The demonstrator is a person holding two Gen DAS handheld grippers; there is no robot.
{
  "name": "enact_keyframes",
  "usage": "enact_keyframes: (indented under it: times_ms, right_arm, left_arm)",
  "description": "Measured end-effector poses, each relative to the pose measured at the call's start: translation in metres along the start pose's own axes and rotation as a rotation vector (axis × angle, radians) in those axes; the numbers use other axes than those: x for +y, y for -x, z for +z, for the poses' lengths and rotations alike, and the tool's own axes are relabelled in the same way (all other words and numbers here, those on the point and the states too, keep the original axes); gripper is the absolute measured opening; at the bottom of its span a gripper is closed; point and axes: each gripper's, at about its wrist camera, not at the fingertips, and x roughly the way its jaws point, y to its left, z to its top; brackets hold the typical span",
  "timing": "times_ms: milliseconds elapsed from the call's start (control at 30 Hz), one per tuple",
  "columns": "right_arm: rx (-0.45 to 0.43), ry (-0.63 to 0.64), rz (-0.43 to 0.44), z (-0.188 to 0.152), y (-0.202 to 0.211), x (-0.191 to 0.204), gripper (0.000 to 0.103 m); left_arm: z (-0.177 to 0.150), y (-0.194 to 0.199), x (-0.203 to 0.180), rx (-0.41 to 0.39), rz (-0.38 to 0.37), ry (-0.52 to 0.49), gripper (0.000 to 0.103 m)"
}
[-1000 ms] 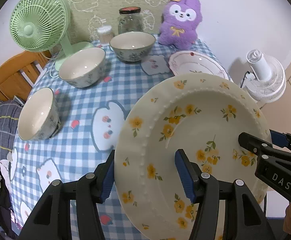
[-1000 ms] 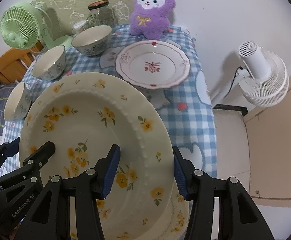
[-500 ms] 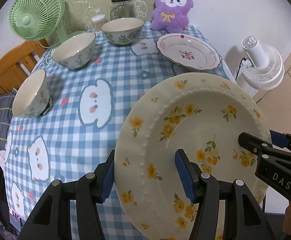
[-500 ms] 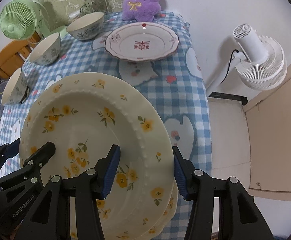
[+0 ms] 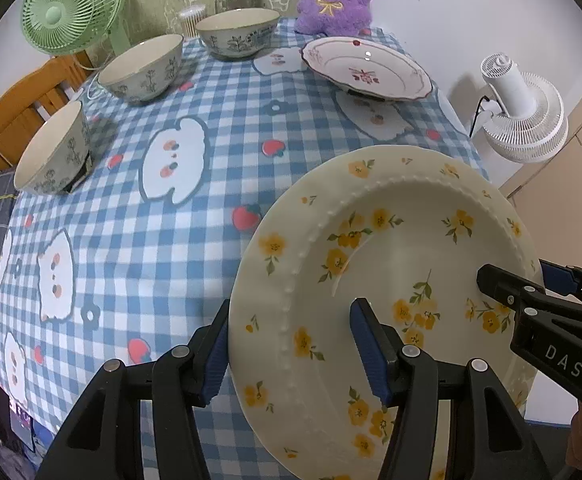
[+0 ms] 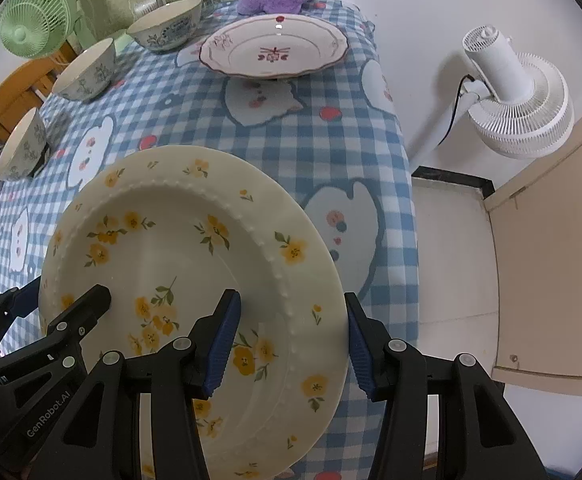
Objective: Organize plates and bowls
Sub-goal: 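Carry the stacked plates away from the bowls with both tools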
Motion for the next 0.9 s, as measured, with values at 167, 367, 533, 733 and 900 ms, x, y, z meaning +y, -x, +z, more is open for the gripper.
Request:
enact_keyframes:
  times_ms: [167,367,533,733,900]
  right_arm:
    - [0.015,-0.003,-0.003,-0.007,-0.004,-0.002,0.054]
    - [0.02,-0.013,0.004,-0.01,-0.006,-0.004,0.054]
    - [0.014,-0.024,-0.001,-0.011,-0.008,-0.004,0.054]
    - [0.034,-0.056,0.005,-0.013,-0.015,-0.007,0.054]
    - [0.044,-0.071,0.016,-0.017,-0.019,-0.009,0.054]
  left_arm:
    - [-0.007,-0.003,-0.003,0.01,-0.002,0.001,0.058]
    - [-0.009,-0.003,-0.006,-0.006,0.013,-0.008,0.059]
    - [-0.009,-0.004,-0.007,-0.019,0.027,-0.015,0.059]
    - [-0.009,-0.006,-0.012,-0.037,0.067,-0.028,0.059]
    - [-0.012,-0.007,-0.016,-0.052,0.098,-0.049,0.058]
